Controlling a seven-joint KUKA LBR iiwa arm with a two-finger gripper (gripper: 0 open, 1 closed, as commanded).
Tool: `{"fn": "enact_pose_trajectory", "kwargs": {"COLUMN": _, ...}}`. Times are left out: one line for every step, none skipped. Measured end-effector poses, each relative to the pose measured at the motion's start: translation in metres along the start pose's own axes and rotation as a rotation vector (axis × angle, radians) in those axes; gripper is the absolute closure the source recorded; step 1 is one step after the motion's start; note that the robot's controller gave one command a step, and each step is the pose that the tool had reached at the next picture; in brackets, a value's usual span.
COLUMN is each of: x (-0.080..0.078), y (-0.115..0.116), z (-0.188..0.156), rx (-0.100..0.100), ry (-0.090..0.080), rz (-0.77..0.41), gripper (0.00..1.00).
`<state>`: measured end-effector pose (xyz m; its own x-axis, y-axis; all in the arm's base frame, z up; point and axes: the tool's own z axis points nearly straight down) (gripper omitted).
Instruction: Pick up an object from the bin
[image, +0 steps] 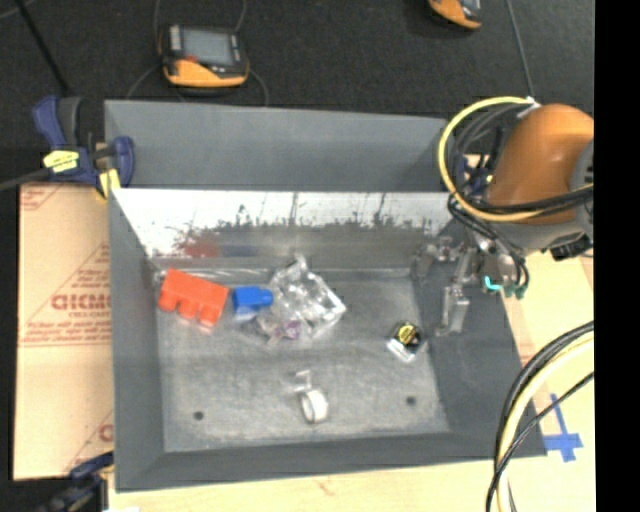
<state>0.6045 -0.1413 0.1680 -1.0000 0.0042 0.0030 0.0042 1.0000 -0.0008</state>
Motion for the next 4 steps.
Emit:
{"fn": "enact_pose_trajectory", "kwargs": {"x": 0.031, "y": -0.022, "z": 0.097, "rx": -0.001, "ry": 0.0, "rz": -0.176, "gripper": 0.0}}
{"fn": "enact_pose_trajectory", "kwargs": {"x": 0.034, "y": 0.001, "z": 0.097, "rx": 0.001, "ry": -0.006, "rz": -0.21, "gripper": 0.0}}
{"fn": "enact_pose_trajectory", "kwargs": {"x": 0.034, "y": 0.001, "z": 0.097, "rx": 0.002, "ry": -0.007, "rz": -0.212, "gripper": 1.0}}
{"fn": "enact_pose_trajectory", "kwargs": {"x": 0.008, "y": -0.021, "z": -0.032, "rx": 0.006, "ry": -0.016, "rz": -0.259, "gripper": 1.0}}
